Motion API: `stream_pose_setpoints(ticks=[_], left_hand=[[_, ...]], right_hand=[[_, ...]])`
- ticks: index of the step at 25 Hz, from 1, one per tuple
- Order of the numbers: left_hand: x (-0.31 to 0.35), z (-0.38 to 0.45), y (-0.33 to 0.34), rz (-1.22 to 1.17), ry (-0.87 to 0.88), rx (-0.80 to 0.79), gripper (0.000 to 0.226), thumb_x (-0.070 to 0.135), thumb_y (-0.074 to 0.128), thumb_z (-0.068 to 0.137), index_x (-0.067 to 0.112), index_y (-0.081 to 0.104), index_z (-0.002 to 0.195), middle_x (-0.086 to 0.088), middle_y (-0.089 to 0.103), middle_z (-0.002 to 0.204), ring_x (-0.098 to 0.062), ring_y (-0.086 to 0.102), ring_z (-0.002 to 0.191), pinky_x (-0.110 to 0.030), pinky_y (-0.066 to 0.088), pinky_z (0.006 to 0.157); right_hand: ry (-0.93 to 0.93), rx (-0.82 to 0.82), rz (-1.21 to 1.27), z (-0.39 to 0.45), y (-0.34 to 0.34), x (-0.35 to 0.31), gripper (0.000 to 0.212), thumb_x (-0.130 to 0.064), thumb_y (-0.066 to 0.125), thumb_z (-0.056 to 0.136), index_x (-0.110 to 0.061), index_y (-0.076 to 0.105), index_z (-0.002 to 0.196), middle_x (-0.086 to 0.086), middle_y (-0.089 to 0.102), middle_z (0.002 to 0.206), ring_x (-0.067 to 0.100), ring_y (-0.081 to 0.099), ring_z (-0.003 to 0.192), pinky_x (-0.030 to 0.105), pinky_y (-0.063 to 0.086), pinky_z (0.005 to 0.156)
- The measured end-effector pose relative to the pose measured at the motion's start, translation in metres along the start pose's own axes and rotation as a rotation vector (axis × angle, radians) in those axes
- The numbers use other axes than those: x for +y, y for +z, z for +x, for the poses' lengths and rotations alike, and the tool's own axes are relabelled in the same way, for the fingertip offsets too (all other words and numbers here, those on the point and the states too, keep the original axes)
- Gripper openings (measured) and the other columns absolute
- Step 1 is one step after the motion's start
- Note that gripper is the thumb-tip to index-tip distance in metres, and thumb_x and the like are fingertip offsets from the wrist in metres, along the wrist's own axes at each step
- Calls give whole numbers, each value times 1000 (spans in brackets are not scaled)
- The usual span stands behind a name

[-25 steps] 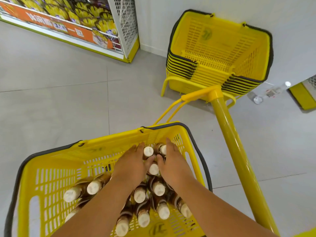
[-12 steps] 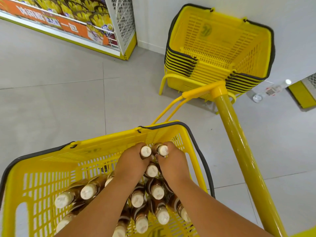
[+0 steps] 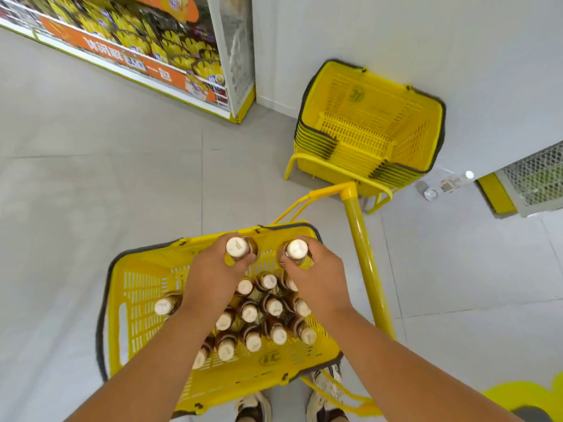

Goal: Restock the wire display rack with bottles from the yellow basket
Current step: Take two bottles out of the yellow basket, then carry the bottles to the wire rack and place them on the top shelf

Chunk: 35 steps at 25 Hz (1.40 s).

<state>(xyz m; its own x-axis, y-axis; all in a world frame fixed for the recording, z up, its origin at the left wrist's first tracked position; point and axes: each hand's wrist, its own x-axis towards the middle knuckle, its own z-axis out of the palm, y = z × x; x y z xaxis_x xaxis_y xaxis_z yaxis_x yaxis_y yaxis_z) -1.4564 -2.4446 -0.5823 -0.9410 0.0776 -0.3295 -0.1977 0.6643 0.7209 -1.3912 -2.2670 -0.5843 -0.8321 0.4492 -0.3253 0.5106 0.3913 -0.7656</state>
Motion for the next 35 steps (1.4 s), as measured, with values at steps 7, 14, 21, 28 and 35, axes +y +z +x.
stream_pose_setpoints(ticks=[7,14,21,28,35], left_hand=[[133,-71,-135,-220,48,150,28,30,82,81,40,63,100,33,68,93,7,63,94,-19,47,75],[259,-136,-279,-283,264,197,36,15,79,84,47,65,93,26,71,92,12,66,90,-12,49,78],[357,-205,-381,-313,404,218,24,19,79,86,36,74,103,16,77,97,2,70,96,-22,49,85],[410,-295,-404,-428,404,423,24,17,80,85,32,77,103,11,79,98,-6,73,93,-32,55,90],[410,-402,-437,-508,280,682,21,17,81,83,29,79,100,5,80,93,-16,76,90,-39,62,82]], right_hand=[[-192,42,119,-54,-116,-163,28,-28,86,82,-46,67,94,-26,74,93,-10,66,94,6,46,76],[-347,-1,145,-111,-229,-314,23,-24,90,76,-26,77,95,-13,78,92,-1,72,91,23,55,82],[-592,-108,219,-159,-326,-411,14,-11,85,78,-23,80,85,-9,79,83,0,71,79,22,56,75],[-772,-244,253,-198,-394,-466,15,-16,86,79,-26,81,89,-8,80,83,-1,72,74,14,55,65],[-916,-534,252,-255,-394,-525,13,-18,86,81,-25,82,91,-11,80,81,-3,72,71,8,48,60]])
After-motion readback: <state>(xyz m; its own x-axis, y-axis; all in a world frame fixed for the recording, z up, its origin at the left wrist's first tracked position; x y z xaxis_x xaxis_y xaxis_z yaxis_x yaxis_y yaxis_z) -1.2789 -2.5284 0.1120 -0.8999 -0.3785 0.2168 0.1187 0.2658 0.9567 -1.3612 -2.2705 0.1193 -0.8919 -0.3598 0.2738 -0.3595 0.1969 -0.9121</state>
